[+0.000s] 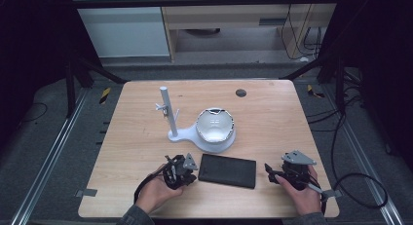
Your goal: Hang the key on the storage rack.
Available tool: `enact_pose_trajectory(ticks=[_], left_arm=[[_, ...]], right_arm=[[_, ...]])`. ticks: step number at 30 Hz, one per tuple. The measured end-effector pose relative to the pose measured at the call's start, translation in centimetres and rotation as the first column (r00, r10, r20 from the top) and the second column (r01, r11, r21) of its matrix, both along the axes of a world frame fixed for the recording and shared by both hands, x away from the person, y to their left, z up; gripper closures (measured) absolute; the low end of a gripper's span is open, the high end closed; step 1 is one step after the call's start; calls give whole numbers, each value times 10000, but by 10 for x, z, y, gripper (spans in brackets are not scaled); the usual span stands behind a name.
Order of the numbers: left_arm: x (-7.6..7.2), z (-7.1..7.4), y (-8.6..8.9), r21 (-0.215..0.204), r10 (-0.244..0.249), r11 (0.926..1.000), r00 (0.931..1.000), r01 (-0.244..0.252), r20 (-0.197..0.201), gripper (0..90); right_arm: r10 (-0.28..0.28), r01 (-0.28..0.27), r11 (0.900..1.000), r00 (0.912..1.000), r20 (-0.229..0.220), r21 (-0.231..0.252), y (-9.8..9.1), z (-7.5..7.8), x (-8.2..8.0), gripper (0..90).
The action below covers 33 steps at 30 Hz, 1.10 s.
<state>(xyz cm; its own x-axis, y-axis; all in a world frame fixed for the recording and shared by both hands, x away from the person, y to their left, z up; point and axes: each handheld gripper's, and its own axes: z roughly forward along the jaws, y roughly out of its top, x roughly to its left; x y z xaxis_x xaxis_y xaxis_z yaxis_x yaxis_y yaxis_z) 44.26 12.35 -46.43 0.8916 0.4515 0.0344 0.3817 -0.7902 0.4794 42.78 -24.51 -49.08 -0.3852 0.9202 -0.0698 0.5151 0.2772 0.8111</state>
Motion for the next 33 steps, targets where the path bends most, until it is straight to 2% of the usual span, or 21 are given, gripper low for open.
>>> enact_pose_trajectory(ticks=[10, 18, 24, 33], left_arm=[[4, -6, -5, 132, -115, 9998, 9999, 116, -59, 900], [4, -11, -1, -47, 52, 10000, 9999, -53, -126, 900], [4, -11, -3, -156, 38, 9999, 9999, -36, 132, 900], [3, -1, 3, -932, 308, 9953, 9991, -281, 277, 900]], right_arm=[[56, -57, 10000, 10000, -32, -66, 0, 0, 2, 132], [22, -22, 10000, 10000, 14, 1, -1, 1, 1, 130], [50, -50, 10000, 10000, 16, -5, 0, 1, 1, 129], [205, -205, 9998, 9998, 28, 28, 2, 0, 0, 127]])
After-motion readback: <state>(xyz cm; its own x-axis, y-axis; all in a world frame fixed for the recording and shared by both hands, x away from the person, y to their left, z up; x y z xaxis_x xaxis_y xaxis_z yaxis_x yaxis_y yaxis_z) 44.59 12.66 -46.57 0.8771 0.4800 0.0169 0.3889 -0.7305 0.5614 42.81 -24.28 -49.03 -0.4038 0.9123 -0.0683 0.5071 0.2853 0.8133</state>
